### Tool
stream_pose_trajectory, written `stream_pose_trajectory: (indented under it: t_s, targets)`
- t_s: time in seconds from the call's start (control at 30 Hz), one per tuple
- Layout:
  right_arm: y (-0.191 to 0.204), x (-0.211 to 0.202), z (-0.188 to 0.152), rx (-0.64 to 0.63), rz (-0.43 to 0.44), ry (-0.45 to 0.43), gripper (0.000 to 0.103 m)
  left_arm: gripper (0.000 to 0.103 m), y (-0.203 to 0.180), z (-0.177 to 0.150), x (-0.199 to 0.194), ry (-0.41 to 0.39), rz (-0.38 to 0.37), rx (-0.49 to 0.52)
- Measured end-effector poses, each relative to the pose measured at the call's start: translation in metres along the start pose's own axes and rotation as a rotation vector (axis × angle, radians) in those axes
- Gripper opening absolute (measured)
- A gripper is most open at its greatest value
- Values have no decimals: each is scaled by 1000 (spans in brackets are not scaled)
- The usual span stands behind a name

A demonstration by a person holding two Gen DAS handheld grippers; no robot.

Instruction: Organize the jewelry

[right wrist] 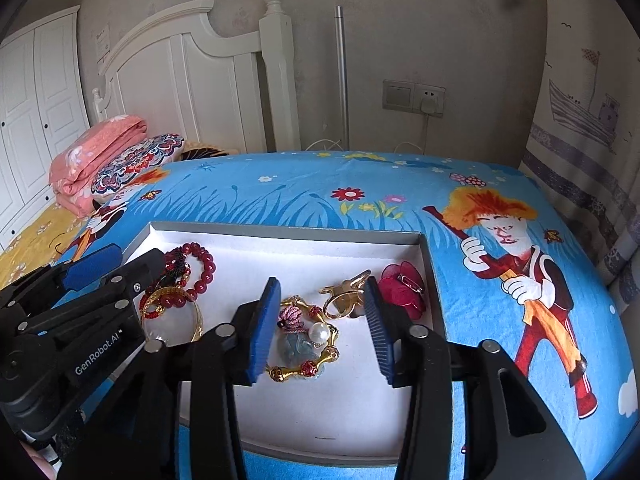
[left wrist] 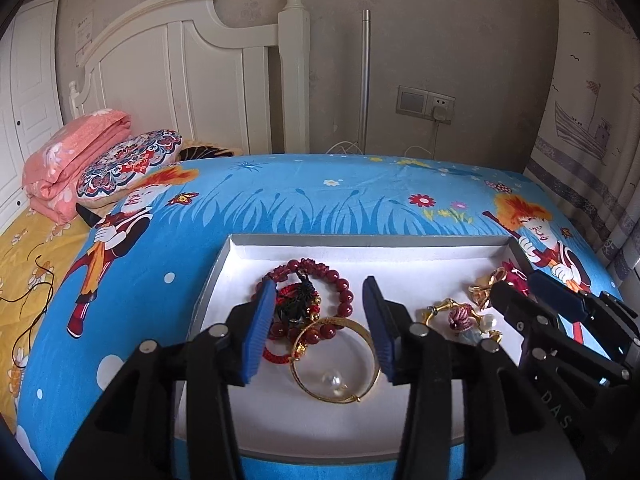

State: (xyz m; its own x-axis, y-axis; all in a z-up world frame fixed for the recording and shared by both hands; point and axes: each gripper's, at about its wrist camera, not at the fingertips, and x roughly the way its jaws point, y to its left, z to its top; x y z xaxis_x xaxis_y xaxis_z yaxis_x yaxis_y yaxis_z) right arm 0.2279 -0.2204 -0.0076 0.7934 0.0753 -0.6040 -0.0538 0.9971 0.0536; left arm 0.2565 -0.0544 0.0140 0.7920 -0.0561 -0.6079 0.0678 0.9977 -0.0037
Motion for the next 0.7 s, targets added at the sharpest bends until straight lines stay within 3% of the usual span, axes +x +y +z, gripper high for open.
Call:
stream_pose_trajectory:
  t_s: [0.13,0.27,0.37,0.5,0.7]
  targets:
    - [1,-5,-2,-17,-9,-8,54,79,5,-1,-9,-30,8,9]
    - [1,-12,-2,-22,-16,-2,56,93,10,-4,-24,-70,10,4]
    - [-1,-23,-3,-14,-28,-21,66,98,14,-7,-37,-103,14,-5]
    - [-2,-44,-9,14,-24,-56,75,98,16,-17,-58,-140,24,-3]
    - [1,-64,-27,-15,-30,-48,84,98,21,-40,-80,-122,32,-15]
